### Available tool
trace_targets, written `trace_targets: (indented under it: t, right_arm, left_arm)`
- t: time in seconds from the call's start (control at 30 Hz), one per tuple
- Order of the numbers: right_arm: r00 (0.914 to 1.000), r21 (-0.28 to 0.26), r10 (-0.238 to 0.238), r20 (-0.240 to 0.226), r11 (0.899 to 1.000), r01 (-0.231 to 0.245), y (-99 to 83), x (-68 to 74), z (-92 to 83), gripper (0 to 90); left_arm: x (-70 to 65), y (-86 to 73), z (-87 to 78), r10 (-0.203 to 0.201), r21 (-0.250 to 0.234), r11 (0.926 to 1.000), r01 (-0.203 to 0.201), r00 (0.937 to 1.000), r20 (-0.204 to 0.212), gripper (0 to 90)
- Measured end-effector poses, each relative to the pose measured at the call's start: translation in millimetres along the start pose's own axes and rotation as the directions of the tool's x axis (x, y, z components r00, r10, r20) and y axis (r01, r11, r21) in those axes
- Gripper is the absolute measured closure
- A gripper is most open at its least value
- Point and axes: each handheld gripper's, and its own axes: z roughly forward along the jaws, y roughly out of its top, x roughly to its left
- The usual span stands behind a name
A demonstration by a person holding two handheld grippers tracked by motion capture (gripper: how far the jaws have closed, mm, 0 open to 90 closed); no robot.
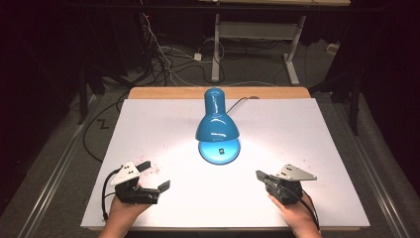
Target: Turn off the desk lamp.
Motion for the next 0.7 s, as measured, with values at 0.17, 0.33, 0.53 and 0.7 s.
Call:
trace_targets:
  t: [0.17,0.33,0.53,0.7]
  right_arm:
    - [0.9994,0.006,-0.020,-0.028,1.000,0.020,2.6,10.4,6.6,90.0]
    - [0.9981,-0.006,-0.034,-0.052,0.999,0.034,5.9,18.8,8.0,90.0]
    - [0.9954,-0.011,-0.058,-0.077,0.998,0.057,9.6,28.9,11.0,90.0]
    - [0.9922,-0.029,-0.086,-0.090,0.996,0.083,14.5,35.0,12.3,90.0]
  left_arm:
    - [-3.1,1.8,-0.7,0.008,0.001,1.0000,-0.008,0.9999,0.014,0.0]
    - [-5.3,2.2,-0.7,0.010,0.004,0.9999,-0.010,0.9999,0.004,0.0]
    - [-5.4,0.9,0.6,0.010,0.007,0.9999,-0.010,0.9999,-0.001,0.0]
    - [-2.8,-2.1,2.3,0.009,0.017,0.9998,-0.009,1.0000,-0.004,0.0]
